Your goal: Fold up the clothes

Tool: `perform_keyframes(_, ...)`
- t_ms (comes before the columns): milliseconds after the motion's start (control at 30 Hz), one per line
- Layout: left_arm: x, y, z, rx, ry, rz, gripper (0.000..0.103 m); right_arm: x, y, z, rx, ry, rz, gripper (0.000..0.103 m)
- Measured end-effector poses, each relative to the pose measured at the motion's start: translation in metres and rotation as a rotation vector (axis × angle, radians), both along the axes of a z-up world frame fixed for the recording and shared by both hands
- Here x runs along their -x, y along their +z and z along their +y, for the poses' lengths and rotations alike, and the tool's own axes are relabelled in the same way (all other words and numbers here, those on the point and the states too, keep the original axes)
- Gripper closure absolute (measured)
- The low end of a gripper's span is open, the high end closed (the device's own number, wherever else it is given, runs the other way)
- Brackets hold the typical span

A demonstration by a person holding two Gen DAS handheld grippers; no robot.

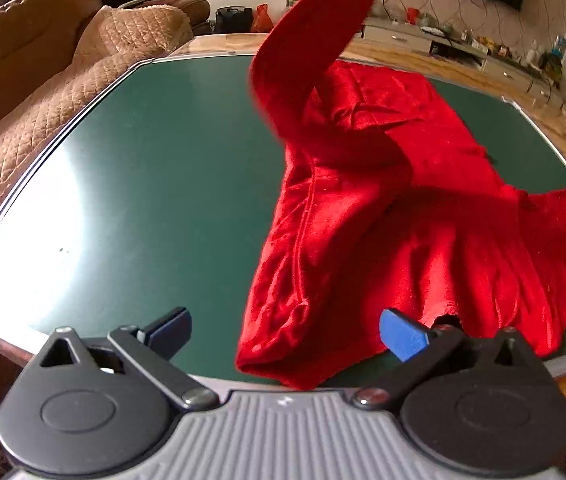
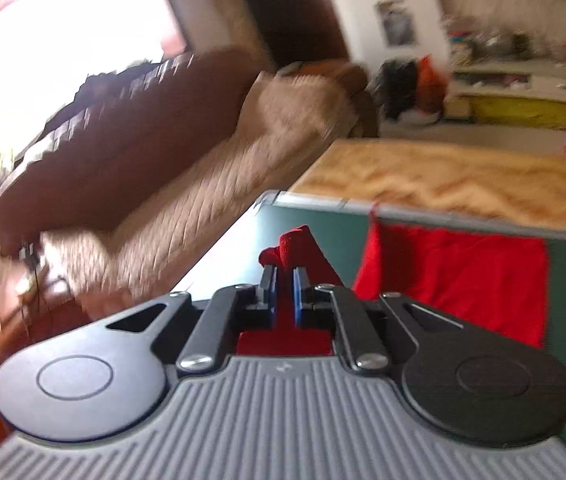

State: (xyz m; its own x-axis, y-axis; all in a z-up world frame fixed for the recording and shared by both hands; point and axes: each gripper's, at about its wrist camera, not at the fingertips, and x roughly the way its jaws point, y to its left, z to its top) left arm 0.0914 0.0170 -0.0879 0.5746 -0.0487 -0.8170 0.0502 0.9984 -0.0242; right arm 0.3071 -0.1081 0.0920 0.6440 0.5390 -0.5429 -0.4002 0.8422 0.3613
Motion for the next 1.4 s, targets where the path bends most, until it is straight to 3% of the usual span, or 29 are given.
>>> perform_keyframes(267,-0.007,-0.005,-0.024,-0.065,-0.001,-0.001,0.0,0.026,0.067,-0.128,-0.03,-0.225,-0.142,0.092)
perform_keyframes(500,-0.008,0.003,-0.07,-0.101,-0.076,-0.05,0.0,0.041,0.087,-0.237,-0.012,-0.394,-0.18,0.092)
perform_keyframes(667,-0.01,-0.003,-0.106,-0.104,-0.13,-0.041,0.0,0.056,0.082,-0.296,0.017,-0.49,-0.194,0.092)
perform_keyframes(867,-0.011,-0.01,-0.135,-0.104,-0.188,-0.032,0.0,0.064,0.026,-0.387,0.004,-0.687,-0.093,0.092)
perform_keyframes(1067,-0.017,-0.013,-0.144,-0.123,-0.221,-0.048,0.0,0.053,-0.089,-0.463,-0.001,-0.853,0.113,0.092)
perform_keyframes(1267,-0.023,-0.013,-0.149,-0.164,-0.255,-0.084,0.0,0.05,-0.177,-0.491,-0.061,-0.932,0.21,0.092)
perform_keyframes(1400,-0.026,-0.014,-0.16,-0.172,-0.305,-0.099,0.0,0.055,-0.191,-0.49,-0.066,-0.925,0.21,0.092)
